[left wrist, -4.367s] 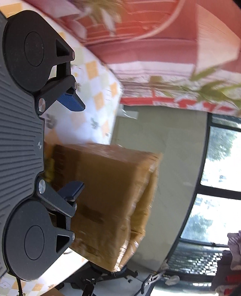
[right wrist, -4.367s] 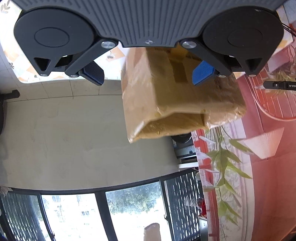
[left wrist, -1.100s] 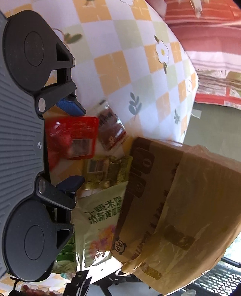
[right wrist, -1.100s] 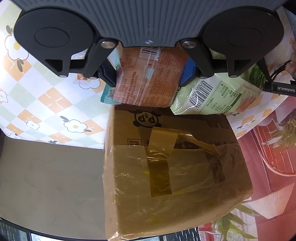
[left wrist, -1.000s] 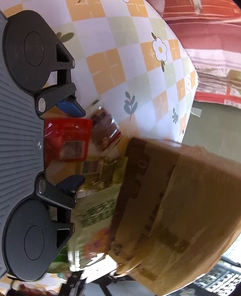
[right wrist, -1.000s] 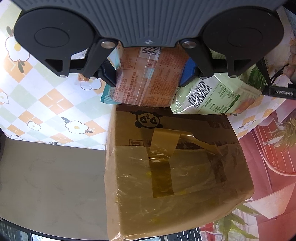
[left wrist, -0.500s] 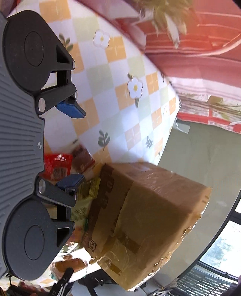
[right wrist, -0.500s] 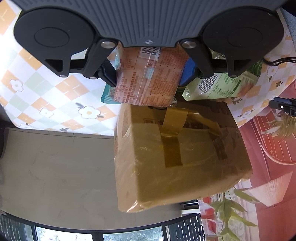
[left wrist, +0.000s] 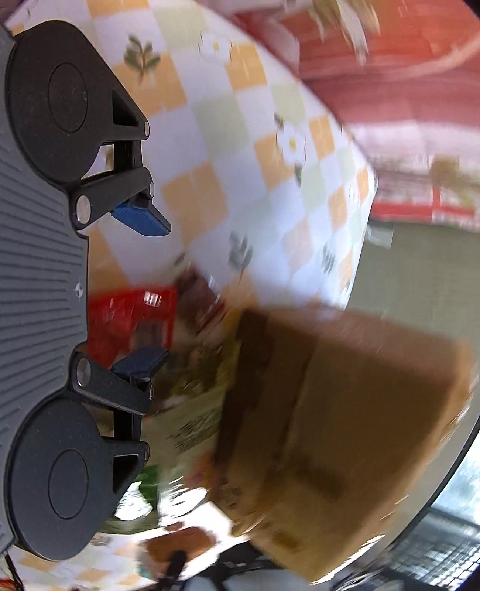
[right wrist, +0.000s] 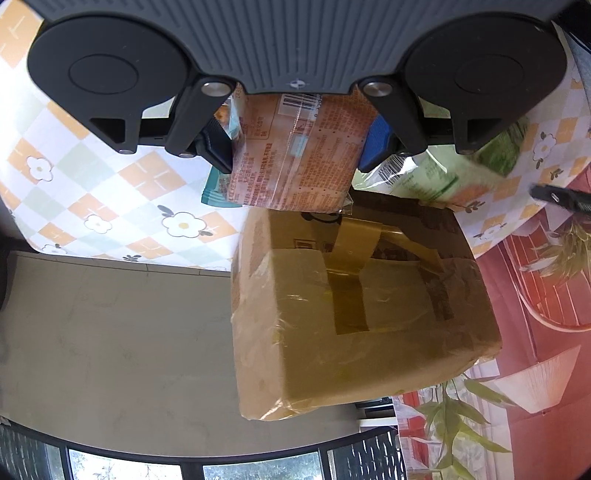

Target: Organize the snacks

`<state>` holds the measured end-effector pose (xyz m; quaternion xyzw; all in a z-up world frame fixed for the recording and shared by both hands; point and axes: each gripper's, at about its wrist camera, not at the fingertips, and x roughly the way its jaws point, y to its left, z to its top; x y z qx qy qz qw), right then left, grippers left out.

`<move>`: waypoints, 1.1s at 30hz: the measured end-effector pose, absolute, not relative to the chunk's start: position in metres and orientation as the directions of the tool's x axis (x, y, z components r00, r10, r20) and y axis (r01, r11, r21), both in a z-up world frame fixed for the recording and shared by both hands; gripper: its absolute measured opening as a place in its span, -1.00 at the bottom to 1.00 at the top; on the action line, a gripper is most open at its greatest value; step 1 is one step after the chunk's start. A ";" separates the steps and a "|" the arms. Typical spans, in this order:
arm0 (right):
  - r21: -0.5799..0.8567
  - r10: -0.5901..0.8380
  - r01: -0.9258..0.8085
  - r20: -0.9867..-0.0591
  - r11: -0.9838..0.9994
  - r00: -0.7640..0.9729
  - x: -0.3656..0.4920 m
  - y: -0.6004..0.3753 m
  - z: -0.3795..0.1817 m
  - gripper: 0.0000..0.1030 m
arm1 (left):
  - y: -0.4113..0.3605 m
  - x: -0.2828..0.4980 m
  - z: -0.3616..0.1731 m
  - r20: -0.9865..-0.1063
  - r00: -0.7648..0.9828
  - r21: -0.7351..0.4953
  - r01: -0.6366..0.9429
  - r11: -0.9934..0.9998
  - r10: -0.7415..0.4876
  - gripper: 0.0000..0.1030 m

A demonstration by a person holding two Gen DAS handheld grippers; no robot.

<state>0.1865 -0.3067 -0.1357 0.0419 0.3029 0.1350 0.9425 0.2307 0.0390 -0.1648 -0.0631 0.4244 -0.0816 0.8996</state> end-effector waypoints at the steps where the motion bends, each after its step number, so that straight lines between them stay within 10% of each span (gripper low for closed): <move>1: 0.163 0.284 -0.233 -0.558 0.959 0.780 0.186 -0.305 -0.136 0.44 | 0.032 0.232 -0.169 -0.754 0.624 -0.172 0.111 0.979 -0.204 0.33; 12: 0.179 0.302 -0.243 -0.562 0.953 0.770 0.186 -0.300 -0.139 0.44 | -0.001 0.228 -0.205 -0.780 0.612 -0.034 0.171 0.985 -0.133 0.35; 24: 0.180 0.320 -0.265 -0.549 0.947 0.772 0.183 -0.293 -0.135 0.44 | 0.010 0.211 -0.182 -0.735 0.654 -0.043 0.217 0.975 -0.178 -0.65; 30: 0.185 0.325 -0.268 -0.543 0.946 0.774 0.183 -0.291 -0.134 0.44 | 0.005 0.211 -0.193 -0.765 0.616 -0.047 0.237 0.970 -0.188 -0.56; 33: 0.186 0.331 -0.274 -0.536 0.944 0.777 0.180 -0.291 -0.133 0.44 | -0.001 0.206 -0.199 -0.784 0.592 -0.038 0.250 0.968 -0.184 -0.06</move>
